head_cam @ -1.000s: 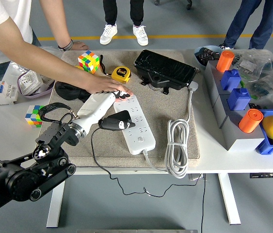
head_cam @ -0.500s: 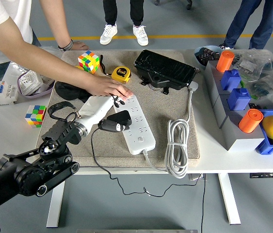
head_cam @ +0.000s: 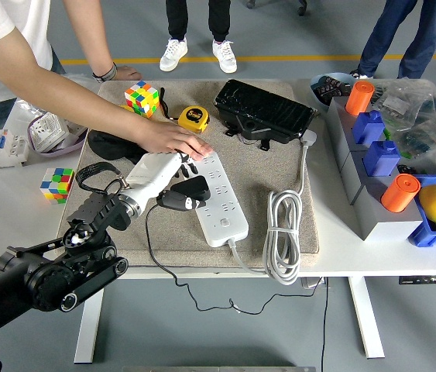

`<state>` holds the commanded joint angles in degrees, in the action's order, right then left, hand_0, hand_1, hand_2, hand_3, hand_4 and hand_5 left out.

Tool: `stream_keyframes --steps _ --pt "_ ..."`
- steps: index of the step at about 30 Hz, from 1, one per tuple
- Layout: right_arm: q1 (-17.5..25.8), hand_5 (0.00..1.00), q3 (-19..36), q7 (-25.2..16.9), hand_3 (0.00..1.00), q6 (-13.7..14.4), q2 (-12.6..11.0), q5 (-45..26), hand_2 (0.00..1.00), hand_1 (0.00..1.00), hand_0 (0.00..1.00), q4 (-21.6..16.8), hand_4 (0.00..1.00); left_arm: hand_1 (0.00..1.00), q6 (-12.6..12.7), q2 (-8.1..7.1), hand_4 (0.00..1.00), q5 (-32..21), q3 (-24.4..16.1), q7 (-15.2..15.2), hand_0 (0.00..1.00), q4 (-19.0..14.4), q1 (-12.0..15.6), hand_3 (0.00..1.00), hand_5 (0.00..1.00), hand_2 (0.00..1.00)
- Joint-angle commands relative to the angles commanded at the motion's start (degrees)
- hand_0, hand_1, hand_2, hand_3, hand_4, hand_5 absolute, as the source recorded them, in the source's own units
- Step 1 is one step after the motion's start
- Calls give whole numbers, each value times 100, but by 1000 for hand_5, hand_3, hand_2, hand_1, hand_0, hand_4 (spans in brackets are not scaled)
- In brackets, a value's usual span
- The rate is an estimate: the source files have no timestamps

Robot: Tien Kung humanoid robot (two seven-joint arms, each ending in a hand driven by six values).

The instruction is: Put the plug near the board,insert it into the board,press the button,pull the plug out

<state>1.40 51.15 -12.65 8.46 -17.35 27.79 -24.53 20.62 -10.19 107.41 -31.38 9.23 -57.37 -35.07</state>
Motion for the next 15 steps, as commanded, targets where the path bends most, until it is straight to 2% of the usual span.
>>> stream_keyframes --steps 1,2,7,8,13,15 --pt "0 218 0 0 545 0 1 2 543 593 598 -2 782 464 -12 3 839 1 4 5 251 9 -2 543 222 503" --pt "0 218 0 0 546 0 2 3 543 593 599 -3 782 416 -21 3 818 -5 8 3 211 14 -2 520 178 444" --pt "3 218 -8 -3 546 2 1 2 543 593 599 0 782 416 22 -1 818 -30 28 -54 211 22 6 520 178 444" --pt "1 217 -7 -2 546 2 0 3 543 593 599 -1 783 323 24 1 792 -36 33 -61 176 28 4 502 127 347" --pt "0 217 7 -5 546 2 3 4 543 593 599 -2 783 323 101 -16 792 -149 55 -168 176 26 16 502 127 347" --pt "1 217 8 -6 546 2 3 5 543 593 599 -1 783 291 150 -32 789 -245 41 -272 170 -4 29 487 130 323"
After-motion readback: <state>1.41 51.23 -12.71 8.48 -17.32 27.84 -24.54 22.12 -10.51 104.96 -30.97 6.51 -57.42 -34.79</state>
